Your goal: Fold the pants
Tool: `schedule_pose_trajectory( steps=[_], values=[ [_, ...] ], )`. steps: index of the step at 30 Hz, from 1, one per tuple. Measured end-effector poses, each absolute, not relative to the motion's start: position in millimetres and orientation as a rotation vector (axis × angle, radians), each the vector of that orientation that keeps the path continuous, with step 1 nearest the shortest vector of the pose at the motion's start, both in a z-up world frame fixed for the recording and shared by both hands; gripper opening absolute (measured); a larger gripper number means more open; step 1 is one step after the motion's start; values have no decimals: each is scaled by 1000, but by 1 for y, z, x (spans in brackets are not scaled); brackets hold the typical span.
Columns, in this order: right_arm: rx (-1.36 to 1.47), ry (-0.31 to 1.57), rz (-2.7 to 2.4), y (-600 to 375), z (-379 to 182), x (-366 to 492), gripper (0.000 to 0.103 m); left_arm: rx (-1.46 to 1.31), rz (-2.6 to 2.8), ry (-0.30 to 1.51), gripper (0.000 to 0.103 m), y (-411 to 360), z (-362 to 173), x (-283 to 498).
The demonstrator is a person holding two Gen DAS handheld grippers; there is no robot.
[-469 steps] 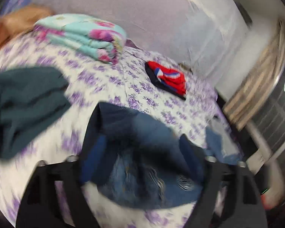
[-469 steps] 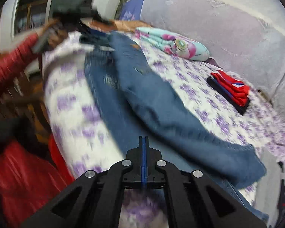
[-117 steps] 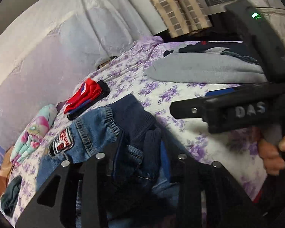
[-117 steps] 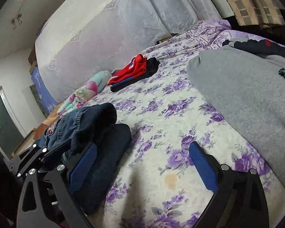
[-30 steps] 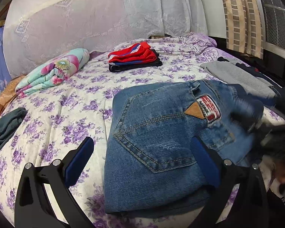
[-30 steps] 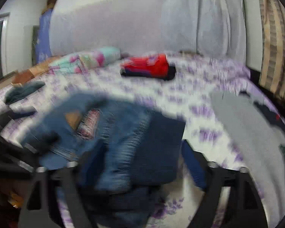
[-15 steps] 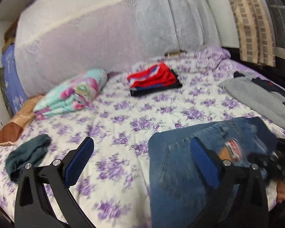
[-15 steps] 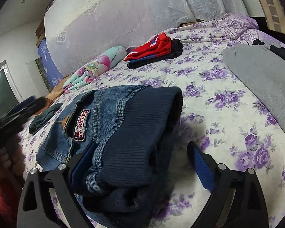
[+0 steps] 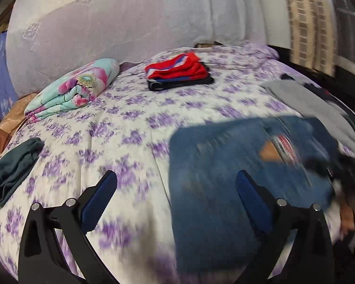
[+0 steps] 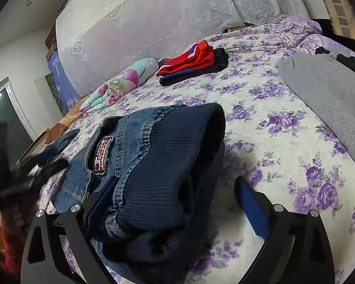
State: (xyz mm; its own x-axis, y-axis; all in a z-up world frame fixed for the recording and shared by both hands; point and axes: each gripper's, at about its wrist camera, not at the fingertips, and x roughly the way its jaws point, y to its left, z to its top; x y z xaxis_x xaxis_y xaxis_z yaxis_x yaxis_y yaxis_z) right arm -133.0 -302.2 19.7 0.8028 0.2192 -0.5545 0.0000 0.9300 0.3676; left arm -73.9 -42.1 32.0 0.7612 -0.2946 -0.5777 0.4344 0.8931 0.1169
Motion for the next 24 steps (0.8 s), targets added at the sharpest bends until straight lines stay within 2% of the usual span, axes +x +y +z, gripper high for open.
schedule_pose_trajectory(
  steps=[4, 10, 17, 20, 23, 24],
  values=[
    [348, 629, 119, -300, 20, -133, 97, 223, -374, 598, 99, -38, 2, -85],
    [323, 597, 76, -299, 25, -141, 97, 97, -407, 637, 99, -25, 3, -80],
    [149, 389, 35, -267, 83, -167, 97, 171, -358, 557, 99, -25, 28, -94],
    [96, 421, 113, -247, 97, -145, 97, 179, -364, 606, 99, -32, 18, -84],
    [50, 529, 126, -234, 81, -116, 82, 85, -376, 627, 99, -28, 0, -76],
    [27, 593, 112, -231, 64, -100, 82, 39, -386, 642, 99, -24, -4, -75]
  ],
)
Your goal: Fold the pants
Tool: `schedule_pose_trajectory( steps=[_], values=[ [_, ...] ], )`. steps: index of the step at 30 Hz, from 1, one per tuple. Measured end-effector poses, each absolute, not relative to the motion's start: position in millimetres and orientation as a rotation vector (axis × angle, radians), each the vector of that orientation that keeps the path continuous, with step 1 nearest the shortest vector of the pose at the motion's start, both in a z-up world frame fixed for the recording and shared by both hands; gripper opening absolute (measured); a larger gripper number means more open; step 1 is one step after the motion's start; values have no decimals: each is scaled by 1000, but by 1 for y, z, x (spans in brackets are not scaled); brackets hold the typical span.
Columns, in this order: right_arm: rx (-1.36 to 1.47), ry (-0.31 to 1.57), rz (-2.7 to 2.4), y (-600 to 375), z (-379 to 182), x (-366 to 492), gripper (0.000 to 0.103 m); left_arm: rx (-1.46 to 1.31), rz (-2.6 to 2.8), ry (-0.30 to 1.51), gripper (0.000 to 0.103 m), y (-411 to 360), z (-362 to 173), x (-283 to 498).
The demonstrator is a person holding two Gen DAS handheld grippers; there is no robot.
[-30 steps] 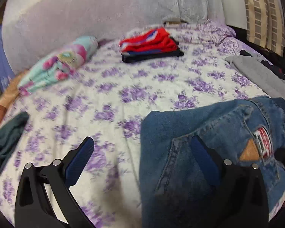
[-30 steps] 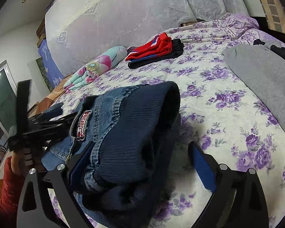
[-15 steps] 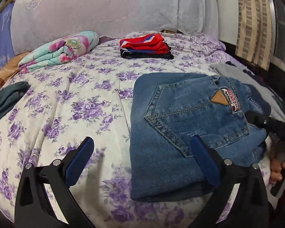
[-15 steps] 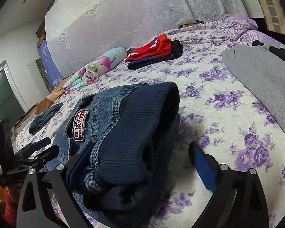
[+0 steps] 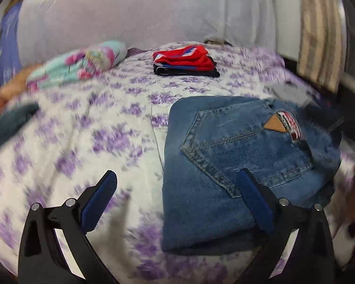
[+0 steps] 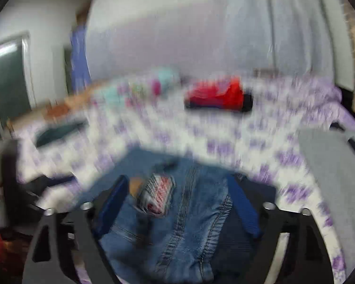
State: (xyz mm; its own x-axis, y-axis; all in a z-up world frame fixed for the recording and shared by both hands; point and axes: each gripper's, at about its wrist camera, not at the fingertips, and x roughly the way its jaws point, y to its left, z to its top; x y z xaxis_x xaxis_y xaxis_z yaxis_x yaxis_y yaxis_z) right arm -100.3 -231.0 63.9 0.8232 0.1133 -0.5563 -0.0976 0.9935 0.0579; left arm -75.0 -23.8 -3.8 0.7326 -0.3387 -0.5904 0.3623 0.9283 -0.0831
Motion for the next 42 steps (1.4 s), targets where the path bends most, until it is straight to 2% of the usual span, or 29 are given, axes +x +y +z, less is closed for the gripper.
schedule_pose_trajectory(
  steps=[3, 6, 11, 13, 15, 19, 20, 21, 23, 32, 42],
  values=[
    [-12, 588, 99, -228, 48, -95, 82, -26, -434, 688, 99, -16, -9, -68],
    [9, 566, 93, -227, 61, -109, 74, -81, -473, 725, 99, -10, -13, -63],
    [13, 457, 84, -227, 85, -134, 74, -118, -489, 740, 99, -7, -17, -62],
    [-44, 536, 32, -228, 63, -123, 74, -102, -478, 730, 99, -9, -16, -64],
    [-46, 548, 14, -232, 39, -118, 76, -78, -469, 715, 99, -12, -15, -67],
    [-55, 510, 25, -227, 52, -134, 76, -38, -440, 685, 99, -14, -12, -74],
    [-51, 506, 33, -228, 55, -138, 81, -38, -439, 684, 99, -14, -12, -74],
    [-28, 511, 40, -233, 58, -141, 90, -43, -440, 685, 99, -13, -12, -73],
    [29, 508, 55, -243, 59, -146, 95, -69, -451, 696, 99, -10, -13, -71],
    [407, 611, 71, -307, 33, -151, 96, -143, -499, 720, 99, -3, -20, -68],
    [557, 637, 165, -321, 21, -148, 96, -110, -479, 694, 99, -5, -17, -73]
  ],
)
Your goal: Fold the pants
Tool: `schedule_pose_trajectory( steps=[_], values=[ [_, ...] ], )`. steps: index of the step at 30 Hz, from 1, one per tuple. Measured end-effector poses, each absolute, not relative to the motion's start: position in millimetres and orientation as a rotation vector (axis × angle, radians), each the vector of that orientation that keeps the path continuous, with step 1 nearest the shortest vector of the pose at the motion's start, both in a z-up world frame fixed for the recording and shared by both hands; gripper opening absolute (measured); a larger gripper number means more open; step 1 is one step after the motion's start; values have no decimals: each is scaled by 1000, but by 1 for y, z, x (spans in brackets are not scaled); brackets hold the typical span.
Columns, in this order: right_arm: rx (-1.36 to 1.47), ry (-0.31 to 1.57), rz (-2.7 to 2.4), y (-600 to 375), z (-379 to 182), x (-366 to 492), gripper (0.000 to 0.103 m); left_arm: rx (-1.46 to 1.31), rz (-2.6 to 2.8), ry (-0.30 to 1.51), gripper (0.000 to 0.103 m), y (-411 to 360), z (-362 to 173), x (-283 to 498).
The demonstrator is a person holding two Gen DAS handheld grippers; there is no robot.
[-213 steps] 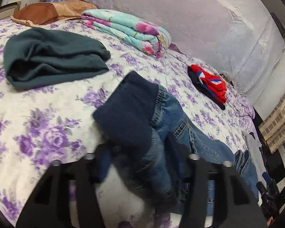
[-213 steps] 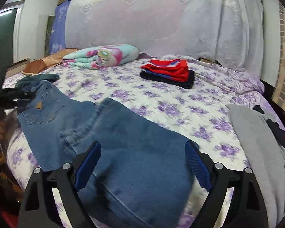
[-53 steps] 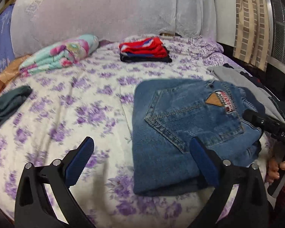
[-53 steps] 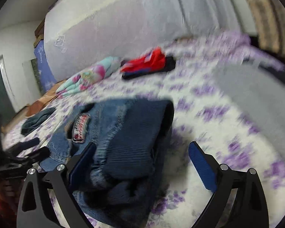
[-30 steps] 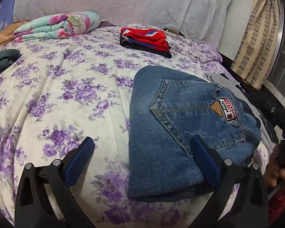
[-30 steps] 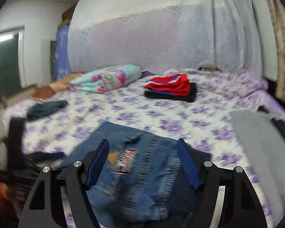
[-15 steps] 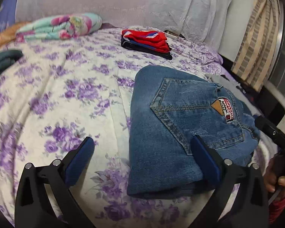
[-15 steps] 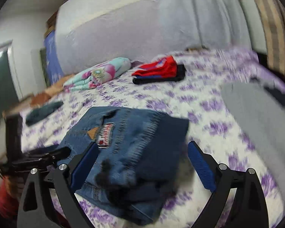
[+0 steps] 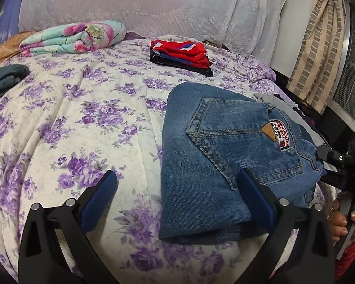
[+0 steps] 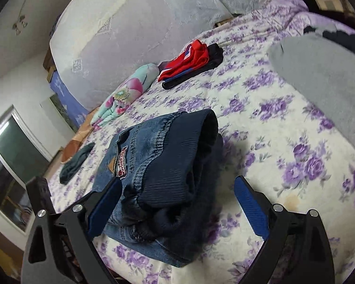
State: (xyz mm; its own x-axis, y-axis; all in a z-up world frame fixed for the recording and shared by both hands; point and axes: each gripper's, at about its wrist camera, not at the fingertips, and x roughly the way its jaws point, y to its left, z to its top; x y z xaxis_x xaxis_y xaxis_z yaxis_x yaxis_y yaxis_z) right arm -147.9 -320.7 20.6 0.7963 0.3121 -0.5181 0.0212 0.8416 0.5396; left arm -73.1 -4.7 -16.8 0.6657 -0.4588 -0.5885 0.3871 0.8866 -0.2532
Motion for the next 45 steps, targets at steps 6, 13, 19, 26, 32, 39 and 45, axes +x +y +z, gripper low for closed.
schedule_pose_trajectory(
  steps=[6, 13, 19, 26, 32, 39, 45],
  values=[
    [584, 642, 170, -324, 18, -148, 96, -84, -460, 671, 99, -7, -15, -77],
    [622, 676, 220, -326, 17, -135, 96, -57, -453, 663, 99, -8, -11, -78],
    [674, 681, 229, -331, 17, -130, 96, -205, -687, 827, 98, 19, -19, -65],
    [683, 688, 238, -336, 15, -137, 96, -201, -742, 850, 98, 15, -19, -64],
    [755, 696, 271, -344, 12, -135, 96, -256, -840, 909, 98, 6, -19, -52],
    [783, 770, 302, -344, 6, -115, 97, -179, -835, 912, 99, -18, -21, -47],
    [699, 884, 314, -324, 4, -78, 99, -177, -831, 926, 99, -24, -22, -42]
  ],
)
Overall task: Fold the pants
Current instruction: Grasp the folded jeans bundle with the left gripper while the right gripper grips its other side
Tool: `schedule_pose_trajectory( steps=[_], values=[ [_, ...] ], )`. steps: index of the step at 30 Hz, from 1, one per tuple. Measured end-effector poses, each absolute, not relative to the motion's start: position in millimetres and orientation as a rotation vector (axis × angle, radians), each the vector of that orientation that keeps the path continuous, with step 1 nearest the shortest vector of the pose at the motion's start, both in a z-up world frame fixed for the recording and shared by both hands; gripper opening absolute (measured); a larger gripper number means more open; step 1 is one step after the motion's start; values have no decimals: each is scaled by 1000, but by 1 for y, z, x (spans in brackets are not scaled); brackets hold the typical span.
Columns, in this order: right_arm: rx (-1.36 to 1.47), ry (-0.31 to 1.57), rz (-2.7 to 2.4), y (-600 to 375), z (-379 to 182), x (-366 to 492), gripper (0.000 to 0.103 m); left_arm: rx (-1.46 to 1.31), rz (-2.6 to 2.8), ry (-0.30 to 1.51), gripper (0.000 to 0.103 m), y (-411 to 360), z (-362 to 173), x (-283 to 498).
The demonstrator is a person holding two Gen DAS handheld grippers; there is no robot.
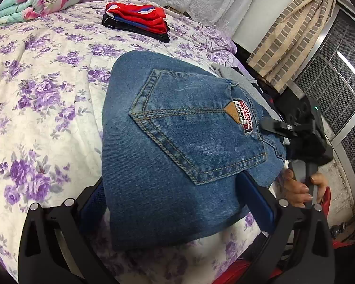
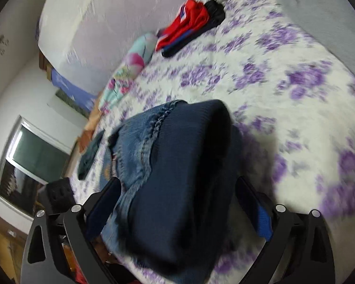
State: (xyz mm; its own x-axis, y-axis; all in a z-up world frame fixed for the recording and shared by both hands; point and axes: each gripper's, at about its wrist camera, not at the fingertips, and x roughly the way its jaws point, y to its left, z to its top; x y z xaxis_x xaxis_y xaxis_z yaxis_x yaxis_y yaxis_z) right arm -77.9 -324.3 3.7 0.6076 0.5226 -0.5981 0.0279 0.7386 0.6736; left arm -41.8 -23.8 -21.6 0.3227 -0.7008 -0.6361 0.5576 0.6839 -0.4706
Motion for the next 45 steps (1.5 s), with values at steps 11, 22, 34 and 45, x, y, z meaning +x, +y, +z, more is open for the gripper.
schedule_pose_trajectory(
  steps=[11, 22, 34, 45],
  values=[
    [610, 737, 318, -315, -2, -93, 86, -133, -833, 890, 99, -24, -23, -50],
    [459, 634, 193, -295, 6, -112, 73, -46, -709, 777, 86, -37, -7, -69],
    [534, 663, 233, -306, 2, -113, 83, -123, -750, 830, 99, -27, -21, -56],
    [520, 690, 303, -299, -1, -107, 99, -191, -808, 780, 99, -21, -29, -57]
  ],
)
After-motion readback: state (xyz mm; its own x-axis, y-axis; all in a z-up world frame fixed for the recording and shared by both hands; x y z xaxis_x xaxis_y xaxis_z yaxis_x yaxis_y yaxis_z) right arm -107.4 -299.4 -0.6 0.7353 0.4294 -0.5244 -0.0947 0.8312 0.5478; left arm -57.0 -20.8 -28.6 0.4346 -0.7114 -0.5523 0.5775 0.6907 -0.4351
